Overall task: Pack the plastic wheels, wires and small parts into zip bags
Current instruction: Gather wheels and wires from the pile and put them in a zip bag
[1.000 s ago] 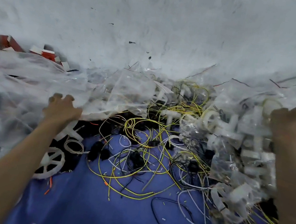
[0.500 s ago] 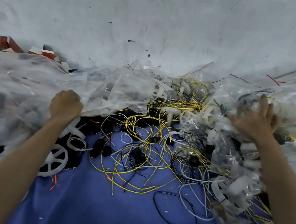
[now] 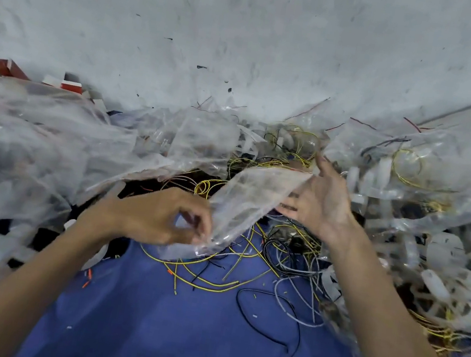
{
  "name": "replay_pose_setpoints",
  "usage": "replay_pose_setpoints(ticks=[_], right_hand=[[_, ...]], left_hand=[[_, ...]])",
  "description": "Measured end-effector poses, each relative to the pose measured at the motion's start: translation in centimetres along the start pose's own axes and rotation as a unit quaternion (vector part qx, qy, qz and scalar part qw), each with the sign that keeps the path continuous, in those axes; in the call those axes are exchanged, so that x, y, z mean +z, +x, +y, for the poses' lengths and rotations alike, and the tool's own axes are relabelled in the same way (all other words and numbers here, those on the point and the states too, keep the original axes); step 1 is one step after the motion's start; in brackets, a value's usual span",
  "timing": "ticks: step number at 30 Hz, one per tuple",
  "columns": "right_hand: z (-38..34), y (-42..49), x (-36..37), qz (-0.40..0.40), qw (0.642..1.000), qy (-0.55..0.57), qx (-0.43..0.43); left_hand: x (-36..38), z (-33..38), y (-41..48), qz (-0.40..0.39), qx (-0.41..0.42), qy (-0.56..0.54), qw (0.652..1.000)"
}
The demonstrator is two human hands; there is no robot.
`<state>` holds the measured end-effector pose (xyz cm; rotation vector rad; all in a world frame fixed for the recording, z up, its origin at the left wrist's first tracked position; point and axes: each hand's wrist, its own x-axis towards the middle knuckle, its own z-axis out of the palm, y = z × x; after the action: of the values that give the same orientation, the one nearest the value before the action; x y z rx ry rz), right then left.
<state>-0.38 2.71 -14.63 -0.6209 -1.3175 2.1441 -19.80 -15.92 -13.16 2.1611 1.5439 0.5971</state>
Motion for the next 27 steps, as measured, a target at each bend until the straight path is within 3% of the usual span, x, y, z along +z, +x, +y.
replay_pose_setpoints(ticks=[2, 4, 7, 9, 12, 16, 22, 27], right_hand=[[0.5, -0.2, -0.4, -0.004, 0.997, -0.071, -0.018], [1.3, -0.4, -0.8, -0.044, 0.974, -0.223, -0.002], [2.7, -0.7, -0.1, -0.102, 0.916, -0.386, 0.042], [3.6, -0.5, 0.9, -0.109, 0.888, -0.446, 0.029], [4.4, -0.2, 2.2, -0.099, 0.885, -0.454, -0.010], [4.2, -0.6, 2.8, -0.091, 0.920, -0.380, -0.020], [4.8, -0.4, 2.7, -0.067, 0.927, -0.368, -0.031], [5.4, 0.2, 2.7, -0.034, 0.965, -0.260, -0.021]], left_hand=[[-0.1, -0.6, -0.8, -0.049, -0.041, 0.042, 0.997], [-0.2, -1.0, -1.2, -0.133, -0.107, 0.111, 0.979], [-0.3, -1.3, -0.4, -0.279, -0.240, 0.194, 0.909], [-0.4, -0.7, 0.6, -0.246, -0.269, 0.191, 0.911], [-0.1, 0.6, 3.4, -0.119, -0.266, 0.173, 0.941], [1.0, 0.9, 7.1, -0.082, -0.270, 0.159, 0.946], [2.1, -1.4, 7.5, 0.010, -0.264, 0.109, 0.958], [1.6, -1.6, 6.3, 0.008, -0.266, -0.046, 0.963]])
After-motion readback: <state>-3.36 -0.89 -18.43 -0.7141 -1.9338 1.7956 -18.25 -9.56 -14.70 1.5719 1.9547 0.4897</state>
